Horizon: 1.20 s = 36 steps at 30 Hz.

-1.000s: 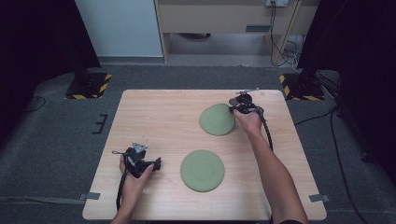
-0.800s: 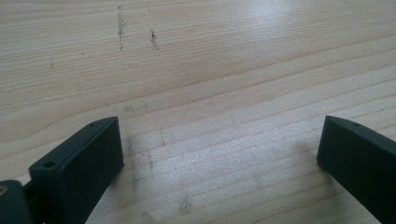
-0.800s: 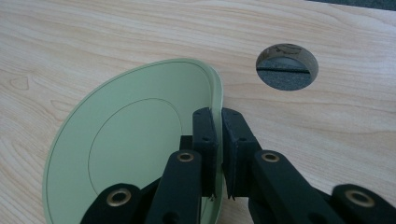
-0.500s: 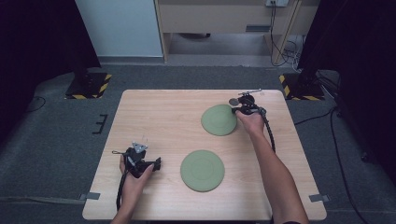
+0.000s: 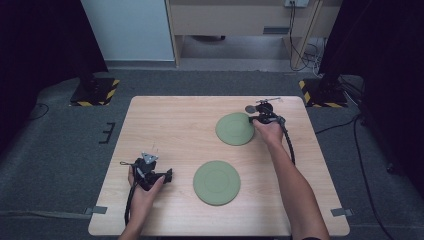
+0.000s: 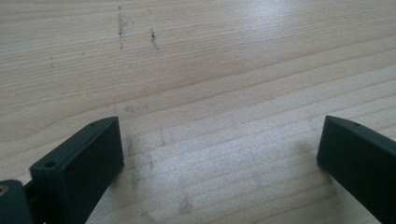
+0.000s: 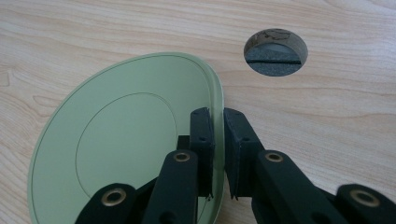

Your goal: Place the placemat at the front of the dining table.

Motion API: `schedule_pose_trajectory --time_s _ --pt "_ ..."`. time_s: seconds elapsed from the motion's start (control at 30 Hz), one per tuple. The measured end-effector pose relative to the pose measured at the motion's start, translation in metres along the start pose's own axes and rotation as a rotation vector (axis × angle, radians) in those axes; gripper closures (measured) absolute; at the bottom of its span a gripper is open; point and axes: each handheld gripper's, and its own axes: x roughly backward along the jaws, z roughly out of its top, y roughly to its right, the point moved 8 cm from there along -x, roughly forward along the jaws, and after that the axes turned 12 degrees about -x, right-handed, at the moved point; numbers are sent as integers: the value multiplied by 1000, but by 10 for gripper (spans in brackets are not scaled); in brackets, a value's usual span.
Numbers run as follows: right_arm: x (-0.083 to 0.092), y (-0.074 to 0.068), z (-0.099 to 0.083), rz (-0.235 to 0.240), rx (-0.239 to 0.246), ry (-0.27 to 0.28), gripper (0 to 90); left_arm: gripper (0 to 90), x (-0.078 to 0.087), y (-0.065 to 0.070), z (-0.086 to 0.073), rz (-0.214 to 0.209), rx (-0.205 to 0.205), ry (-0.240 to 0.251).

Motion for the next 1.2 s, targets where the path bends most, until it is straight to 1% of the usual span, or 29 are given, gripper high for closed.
schedule_pose_trajectory --time_s 0.4,0.63,0.73,0.8,0.87,1.07,1.2 --pt "-2 5 -6 -16 -9 -20 820 0 0 0 0 0 0 0" --pt "-1 7 -10 -20 -17 -13 805 0 0 0 0 0 -1 1" --pt "-2 10 -13 -32 -25 -10 756 0 0 0 0 0 -1 1" --pt "-2 14 -15 -41 -33 -1 700 0 0 0 0 0 -2 1" --pt "-3 17 -17 -46 -45 1 625 0 0 1 1 1 -4 1" --pt "0 20 -18 -47 -59 17 517 0 0 1 1 1 -4 1" --pt "1 20 -16 -42 -76 24 429 0 0 1 1 1 -4 1"
